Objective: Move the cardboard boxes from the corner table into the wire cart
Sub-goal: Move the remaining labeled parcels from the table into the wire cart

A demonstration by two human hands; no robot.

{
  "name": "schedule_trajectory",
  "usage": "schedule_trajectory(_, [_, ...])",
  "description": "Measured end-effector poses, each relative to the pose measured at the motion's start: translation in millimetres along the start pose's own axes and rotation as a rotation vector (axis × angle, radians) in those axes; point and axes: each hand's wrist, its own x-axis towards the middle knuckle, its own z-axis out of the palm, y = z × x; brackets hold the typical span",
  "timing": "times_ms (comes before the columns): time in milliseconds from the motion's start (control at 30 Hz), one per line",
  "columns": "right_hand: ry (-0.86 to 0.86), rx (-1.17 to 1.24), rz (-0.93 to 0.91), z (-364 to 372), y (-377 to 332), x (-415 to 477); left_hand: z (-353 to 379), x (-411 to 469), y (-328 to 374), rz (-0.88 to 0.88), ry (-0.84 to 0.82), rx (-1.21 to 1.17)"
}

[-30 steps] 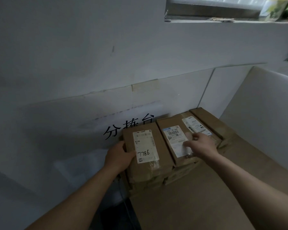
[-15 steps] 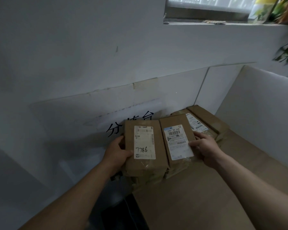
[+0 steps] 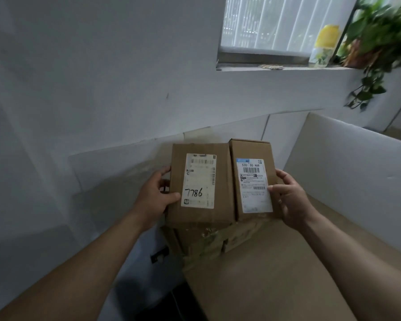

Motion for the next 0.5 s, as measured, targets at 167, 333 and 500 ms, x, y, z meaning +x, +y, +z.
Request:
schedule_trajectory(167, [-0.057, 0.038, -0.045, 6.2, -27.9, -13.1, -3.0, -19.2, 34.9, 0.072, 0.024, -0.009])
schedule_trajectory(333, [-0.183, 0.088, -0.102, 7.9, -49.5, -26.6, -6.6, -50.5, 62.1, 0.125, 0.114, 0.013])
schedule_trajectory(500, [-0.274, 0.067, -0.134, 1.8, -58.2, -42.4, -9.0, -96.8, 76.7, 0.149, 0.213, 0.048])
